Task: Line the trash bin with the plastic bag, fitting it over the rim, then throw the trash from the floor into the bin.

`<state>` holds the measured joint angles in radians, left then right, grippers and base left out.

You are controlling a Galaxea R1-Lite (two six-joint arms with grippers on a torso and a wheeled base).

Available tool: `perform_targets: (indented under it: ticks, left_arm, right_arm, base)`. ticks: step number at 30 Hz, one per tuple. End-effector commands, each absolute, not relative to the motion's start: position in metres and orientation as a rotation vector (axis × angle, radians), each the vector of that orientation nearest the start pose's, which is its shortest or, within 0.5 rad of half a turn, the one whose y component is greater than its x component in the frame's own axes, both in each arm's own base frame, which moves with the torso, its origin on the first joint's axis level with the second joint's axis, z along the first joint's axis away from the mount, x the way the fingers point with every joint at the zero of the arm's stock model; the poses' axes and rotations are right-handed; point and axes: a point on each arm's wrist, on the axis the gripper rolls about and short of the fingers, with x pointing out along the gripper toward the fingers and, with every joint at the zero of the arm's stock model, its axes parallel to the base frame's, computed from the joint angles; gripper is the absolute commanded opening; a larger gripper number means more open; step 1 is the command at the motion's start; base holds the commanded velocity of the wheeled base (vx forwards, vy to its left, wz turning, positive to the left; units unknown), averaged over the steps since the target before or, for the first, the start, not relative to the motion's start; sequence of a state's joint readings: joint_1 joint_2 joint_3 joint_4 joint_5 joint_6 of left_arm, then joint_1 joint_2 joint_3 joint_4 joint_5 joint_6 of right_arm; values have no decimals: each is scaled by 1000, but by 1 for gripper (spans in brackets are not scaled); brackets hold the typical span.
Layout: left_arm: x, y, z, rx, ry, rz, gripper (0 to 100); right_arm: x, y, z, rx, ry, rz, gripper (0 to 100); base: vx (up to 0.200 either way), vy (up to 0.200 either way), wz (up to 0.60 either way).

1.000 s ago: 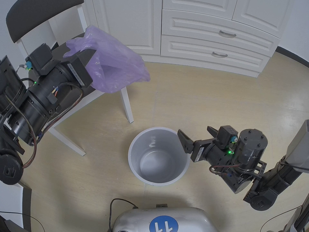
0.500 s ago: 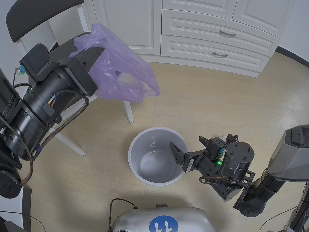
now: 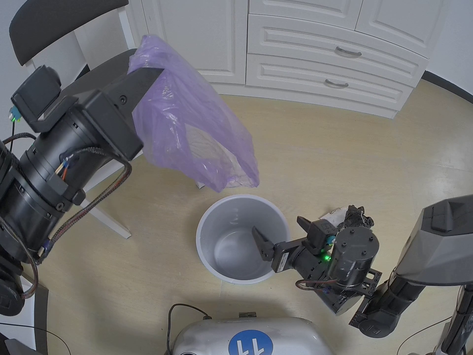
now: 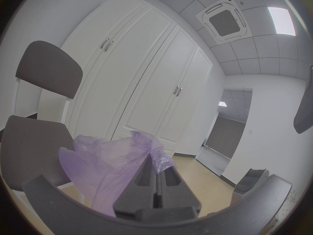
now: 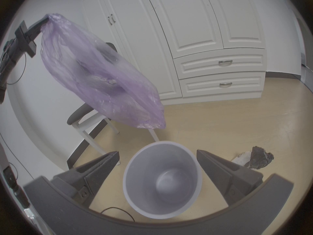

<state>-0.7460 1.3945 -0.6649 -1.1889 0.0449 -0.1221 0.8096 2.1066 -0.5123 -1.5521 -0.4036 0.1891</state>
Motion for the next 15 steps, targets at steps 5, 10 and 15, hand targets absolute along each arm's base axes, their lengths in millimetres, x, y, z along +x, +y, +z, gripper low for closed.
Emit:
perform_targets:
  ticks: [5, 10, 15]
  left_arm:
    - [152, -155, 279, -304, -379, -763, 0]
    - [149, -157, 278, -311, -374, -751, 0]
    - [142, -158, 280, -322, -379, -763, 0]
  right_arm:
    - [232, 238, 50, 125, 131, 411, 100]
    - [235, 237, 58, 145, 104, 402, 100]
    - [239, 237, 60, 152, 90, 381, 100]
  base:
    - [0, 0, 0]
    - [0, 0, 0]
    - [0, 0, 0]
